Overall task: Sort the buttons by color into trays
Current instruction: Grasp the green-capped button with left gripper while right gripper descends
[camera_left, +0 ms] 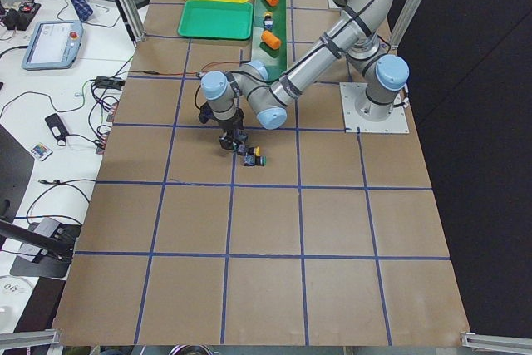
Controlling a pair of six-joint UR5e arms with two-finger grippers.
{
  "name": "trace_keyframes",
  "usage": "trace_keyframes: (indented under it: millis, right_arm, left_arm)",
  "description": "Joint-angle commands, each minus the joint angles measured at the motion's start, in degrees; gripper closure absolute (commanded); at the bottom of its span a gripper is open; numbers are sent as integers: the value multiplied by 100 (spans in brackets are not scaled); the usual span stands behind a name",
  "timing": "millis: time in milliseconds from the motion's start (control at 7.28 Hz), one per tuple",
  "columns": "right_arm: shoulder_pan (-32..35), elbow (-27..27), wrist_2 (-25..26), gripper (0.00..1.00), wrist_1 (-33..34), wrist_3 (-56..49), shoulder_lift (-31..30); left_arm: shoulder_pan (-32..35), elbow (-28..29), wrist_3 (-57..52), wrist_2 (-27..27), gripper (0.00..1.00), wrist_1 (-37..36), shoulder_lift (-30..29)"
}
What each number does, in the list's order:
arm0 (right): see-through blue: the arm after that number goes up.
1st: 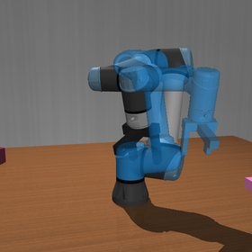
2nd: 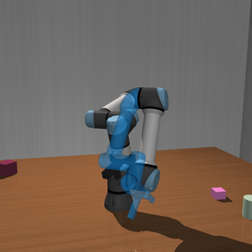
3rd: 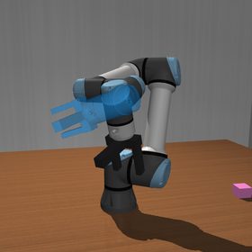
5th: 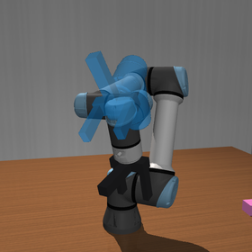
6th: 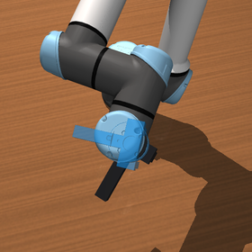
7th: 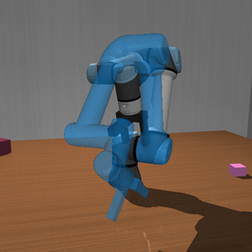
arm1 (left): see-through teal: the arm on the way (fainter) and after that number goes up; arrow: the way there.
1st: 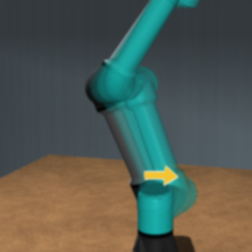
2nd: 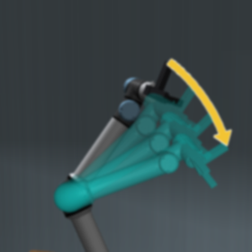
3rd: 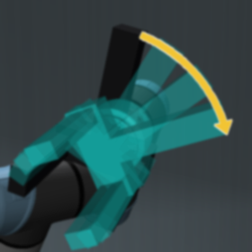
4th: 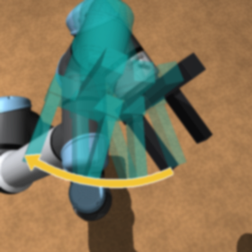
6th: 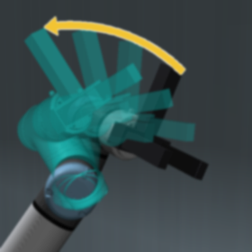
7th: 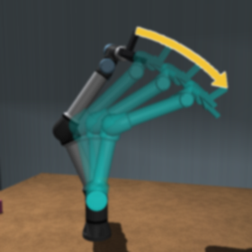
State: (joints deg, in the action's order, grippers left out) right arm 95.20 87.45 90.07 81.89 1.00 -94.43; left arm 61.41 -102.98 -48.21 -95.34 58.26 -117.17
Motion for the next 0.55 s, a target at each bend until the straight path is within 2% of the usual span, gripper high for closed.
trace_keyframes:
  millis: [0,137,275,412]
  right_arm:
    - [51,350,-16,0,-33,-38,-286]
    - [69,474,-24,0,11,-195,-330]
    - [69,493,-24,0,-6,-519,-340]
    - [69,519,-16,0,-15,-800,-340]
  left_arm:
    - [-6,-327,-13,-29,0,-34,62]
    - [-15,-328,-13,-29,0,-34,123]
    - [-6,-328,22,15,16,-51,159]
    - [-6,-276,49,33,72,-43,229]
